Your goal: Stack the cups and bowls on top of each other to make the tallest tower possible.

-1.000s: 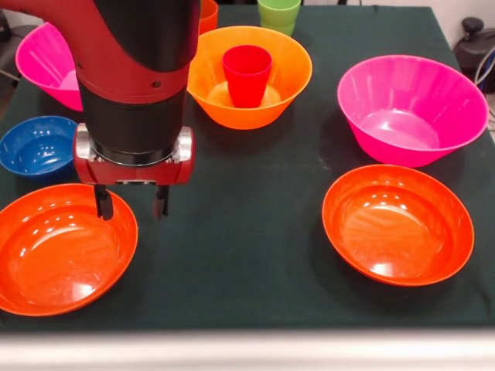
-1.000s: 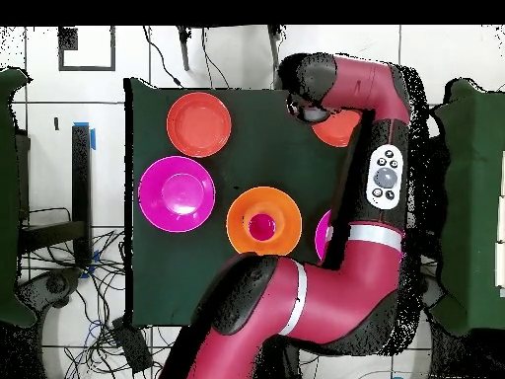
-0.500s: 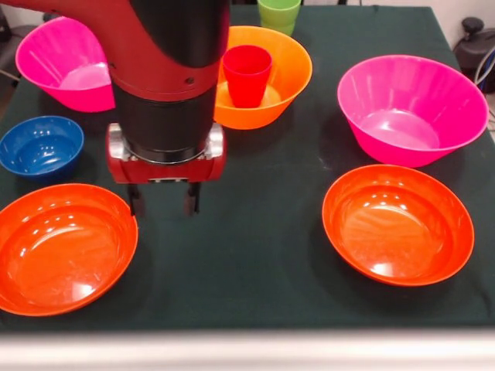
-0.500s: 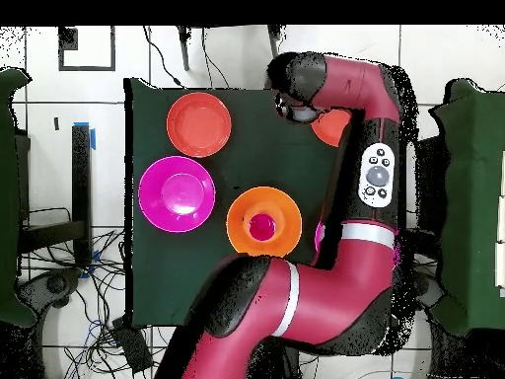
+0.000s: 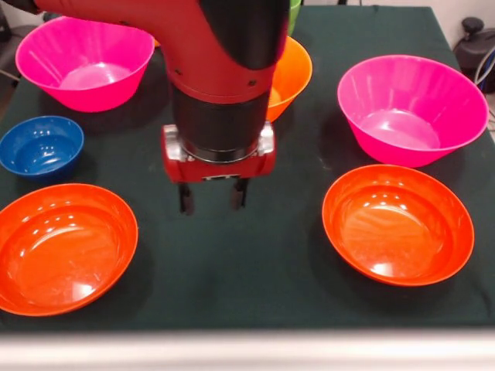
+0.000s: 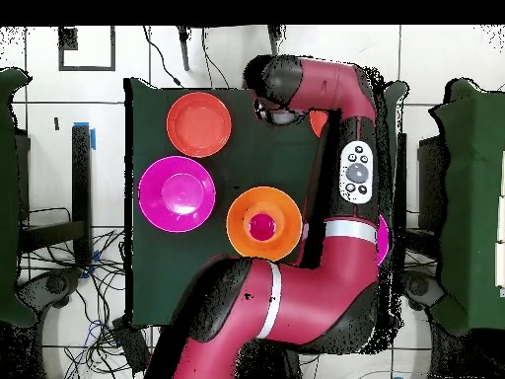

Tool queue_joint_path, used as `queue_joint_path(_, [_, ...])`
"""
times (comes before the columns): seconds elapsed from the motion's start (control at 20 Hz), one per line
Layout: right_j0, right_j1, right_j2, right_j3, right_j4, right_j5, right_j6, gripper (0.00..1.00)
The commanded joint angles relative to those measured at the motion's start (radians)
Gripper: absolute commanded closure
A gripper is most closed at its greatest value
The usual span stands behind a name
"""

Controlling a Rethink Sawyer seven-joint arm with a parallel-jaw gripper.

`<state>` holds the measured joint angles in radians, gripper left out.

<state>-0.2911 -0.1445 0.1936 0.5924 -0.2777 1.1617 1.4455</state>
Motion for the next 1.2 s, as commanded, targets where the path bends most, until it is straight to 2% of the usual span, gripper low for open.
queue_joint_path(0.05, [0.038, 0.018, 0.044, 0.105, 0.000, -0.035, 0.007, 0.00])
queue_joint_path(0.15, [0.042, 0.017, 0.049, 0.112, 0.008, -0.040, 0.016, 0.00])
queue_joint_path(0.3, [0.061, 0.044, 0.056, 0.064, 0.015, -0.025, 0.046, 0.00])
queue_joint_path(0.6, [0.081, 0.036, 0.048, 0.092, 0.035, -0.055, 0.099, 0.00])
queue_joint_path(1.2, [0.115, 0.054, 0.019, 0.032, 0.060, 0.005, 0.146, 0.00])
